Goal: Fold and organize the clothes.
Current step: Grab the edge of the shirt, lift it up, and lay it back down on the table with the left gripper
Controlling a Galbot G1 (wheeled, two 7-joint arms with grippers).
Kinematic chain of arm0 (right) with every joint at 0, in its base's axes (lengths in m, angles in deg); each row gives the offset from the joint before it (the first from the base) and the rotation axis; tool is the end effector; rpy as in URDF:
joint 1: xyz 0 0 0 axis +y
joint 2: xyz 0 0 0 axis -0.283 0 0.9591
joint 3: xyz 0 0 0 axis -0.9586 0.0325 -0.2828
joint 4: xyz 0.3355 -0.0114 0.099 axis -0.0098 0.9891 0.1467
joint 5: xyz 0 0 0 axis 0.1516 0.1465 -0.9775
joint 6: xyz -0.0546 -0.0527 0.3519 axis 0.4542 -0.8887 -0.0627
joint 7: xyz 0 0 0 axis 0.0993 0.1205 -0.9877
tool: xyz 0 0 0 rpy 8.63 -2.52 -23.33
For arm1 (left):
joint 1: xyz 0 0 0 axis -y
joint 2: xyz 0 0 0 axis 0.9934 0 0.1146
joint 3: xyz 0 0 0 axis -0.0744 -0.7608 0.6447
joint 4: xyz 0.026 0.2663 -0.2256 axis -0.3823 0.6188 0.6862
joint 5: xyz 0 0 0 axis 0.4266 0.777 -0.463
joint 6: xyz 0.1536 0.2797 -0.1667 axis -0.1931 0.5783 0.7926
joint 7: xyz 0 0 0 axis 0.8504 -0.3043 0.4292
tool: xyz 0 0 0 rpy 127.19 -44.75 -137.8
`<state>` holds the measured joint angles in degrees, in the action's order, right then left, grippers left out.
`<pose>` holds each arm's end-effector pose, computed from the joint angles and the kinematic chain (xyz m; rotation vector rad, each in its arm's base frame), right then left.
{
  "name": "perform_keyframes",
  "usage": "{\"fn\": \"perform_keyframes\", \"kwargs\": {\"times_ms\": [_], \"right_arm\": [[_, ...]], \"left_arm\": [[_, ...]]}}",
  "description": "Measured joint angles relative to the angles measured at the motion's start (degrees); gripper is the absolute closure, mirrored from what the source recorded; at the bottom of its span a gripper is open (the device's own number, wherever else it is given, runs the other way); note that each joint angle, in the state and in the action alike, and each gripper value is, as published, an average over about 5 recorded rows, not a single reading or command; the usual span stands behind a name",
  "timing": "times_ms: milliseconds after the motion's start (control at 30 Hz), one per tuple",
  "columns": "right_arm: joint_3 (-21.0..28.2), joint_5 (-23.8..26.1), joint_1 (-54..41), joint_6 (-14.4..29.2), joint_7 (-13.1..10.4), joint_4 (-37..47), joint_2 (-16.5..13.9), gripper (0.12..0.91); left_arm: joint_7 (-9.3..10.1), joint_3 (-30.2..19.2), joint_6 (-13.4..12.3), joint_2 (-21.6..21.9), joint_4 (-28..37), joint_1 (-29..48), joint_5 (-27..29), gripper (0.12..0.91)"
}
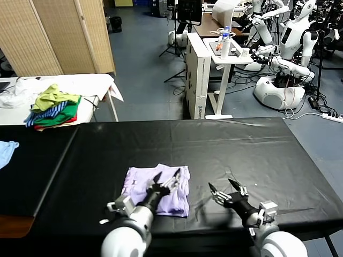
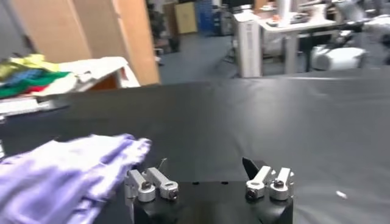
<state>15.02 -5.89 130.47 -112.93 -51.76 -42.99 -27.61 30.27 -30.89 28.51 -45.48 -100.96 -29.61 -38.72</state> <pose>0.2094 -0.0399 -0.2479 0.5308 -2.6900 -0.1041 0.2075 -0.0583 -0.2555 -0.3458 -2.7447 0.5787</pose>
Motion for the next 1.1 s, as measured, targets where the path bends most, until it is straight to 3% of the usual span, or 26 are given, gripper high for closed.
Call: {"fn": "perform_keyframes", "kwargs": {"times_ms": [167, 300, 533, 667, 900, 1100], "right_arm": [[6.1, 2.2, -5.0, 0.0, -0.5, 1.9, -0.8, 0.118], [11.2, 4.6, -8.9, 0.0, -0.7, 4.2, 0.0, 0.118], [17.0, 10.1, -11.6, -2.8, -0.6, 7.1, 1.5, 0.118], [17.4, 12.6, -11.0, -4.8, -0.6, 7.0, 1.1, 0.118], [15.4, 12.7, -8.9, -4.1, -2.0, 5.0, 1.3, 0.118], [11.3, 12.0, -6.5, -2.5, -2.8, 2.6, 3.1, 0.118]], "left_arm": [[-1.02, 4.4, -2.4, 5.2, 0.5, -1.1, 5.9, 0.123], [-1.29, 7.5, -3.0, 8.6, 0.7, -2.2, 7.2, 0.123], [-1.22, 10.7, -3.1, 10.0, 0.3, -3.7, 7.7, 0.123], [-1.2, 11.2, -3.3, 9.6, 0.8, -4.0, 8.1, 0.123], [-1.57, 12.3, -3.6, 9.3, 1.8, -4.3, 8.4, 0.123], [-3.57, 13.9, -4.6, 8.4, 3.1, -4.8, 7.7, 0.123]]}}
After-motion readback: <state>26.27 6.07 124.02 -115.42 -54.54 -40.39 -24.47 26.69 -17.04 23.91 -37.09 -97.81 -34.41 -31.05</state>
